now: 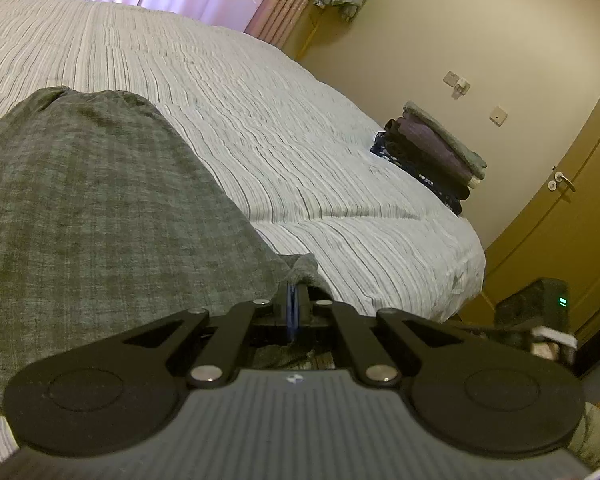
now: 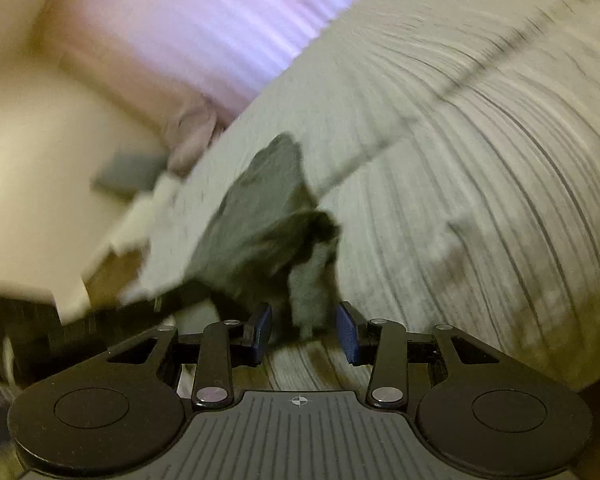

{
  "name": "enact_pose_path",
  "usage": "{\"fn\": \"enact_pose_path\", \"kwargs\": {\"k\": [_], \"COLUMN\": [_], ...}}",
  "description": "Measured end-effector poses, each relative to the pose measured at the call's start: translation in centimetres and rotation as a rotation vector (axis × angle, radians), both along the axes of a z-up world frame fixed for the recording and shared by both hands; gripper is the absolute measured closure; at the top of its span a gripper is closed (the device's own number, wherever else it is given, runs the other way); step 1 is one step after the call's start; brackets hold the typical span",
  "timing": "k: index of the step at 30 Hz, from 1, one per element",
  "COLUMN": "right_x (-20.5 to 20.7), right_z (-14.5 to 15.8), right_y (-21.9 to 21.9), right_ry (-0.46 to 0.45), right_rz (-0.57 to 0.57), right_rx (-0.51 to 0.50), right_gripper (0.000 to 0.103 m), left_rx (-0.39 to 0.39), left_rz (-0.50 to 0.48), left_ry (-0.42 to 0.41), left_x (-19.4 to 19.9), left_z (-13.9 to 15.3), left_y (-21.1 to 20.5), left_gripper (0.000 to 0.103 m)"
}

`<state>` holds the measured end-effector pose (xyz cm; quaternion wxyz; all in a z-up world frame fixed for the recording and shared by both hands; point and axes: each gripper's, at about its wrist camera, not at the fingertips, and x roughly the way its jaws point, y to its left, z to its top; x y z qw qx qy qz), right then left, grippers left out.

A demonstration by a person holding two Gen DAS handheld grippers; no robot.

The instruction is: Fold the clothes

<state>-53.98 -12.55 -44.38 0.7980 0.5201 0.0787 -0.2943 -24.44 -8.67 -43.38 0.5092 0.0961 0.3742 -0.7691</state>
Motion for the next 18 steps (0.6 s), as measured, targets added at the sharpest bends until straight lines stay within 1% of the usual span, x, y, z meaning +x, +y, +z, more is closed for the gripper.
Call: {"fn": "enact_pose_path", "kwargs": {"k": [1, 4, 6, 8, 9, 10, 12, 13, 14, 15, 18], "right_x": [0.0, -0.1, 0.1, 0.5, 0.7, 0.8, 1.0, 1.0, 1.1, 1.1, 0.4], "right_z": [-0.3, -1.3, -1.5, -1.7, -1.8, -2.0, -2.2, -2.3, -2.1, -1.8, 0.0], "right_y": [-0.5, -2.3, -3.5, -4.5, -5.0, -5.6, -6.7, -7.1, -7.1, -7.1, -6.8], "right_ry": [-0.011, -0.085, -0.106, -0.107, -0.104, -0.103, -0.109, -0.113, -0.115, -0.11, -0.084], "right_rz": [-0.01, -0.063, -0.078, -0.079, -0.08, -0.082, -0.085, -0.085, -0.083, -0.087, -0.105], "right_rx": [0.024, 0.096, 0.125, 0.134, 0.138, 0.144, 0.156, 0.157, 0.15, 0.117, -0.036], "right_gripper": [0.063, 0.063, 0.063, 0.063, 0.067, 0.076, 0.082, 0.089, 0.1, 0.101, 0.103], "left_rx": [0.0, 0.004, 0.002, 0.001, 0.001, 0.001, 0.005, 0.008, 0.009, 0.008, 0.011], "left_rz": [-0.002, -0.004, -0.003, -0.001, 0.0, 0.001, 0.002, 0.001, -0.004, -0.009, -0.039], "left_ry": [0.0, -0.001, 0.003, 0.005, 0.005, 0.004, 0.004, 0.002, 0.001, -0.001, -0.013], "left_x": [0.0, -0.2, -0.2, -0.2, -0.2, -0.1, -0.1, -0.2, -0.3, -0.5, -1.4], "left_z": [0.0, -0.1, -0.1, 0.0, 0.0, 0.0, -0.1, -0.1, -0.1, -0.1, -0.4], "left_y": [0.0, 0.0, 0.1, 0.2, 0.2, 0.2, 0.1, 0.0, 0.0, 0.0, -0.3], "left_gripper": [0.103, 0.103, 0.103, 0.103, 0.103, 0.103, 0.103, 0.103, 0.103, 0.103, 0.103]}}
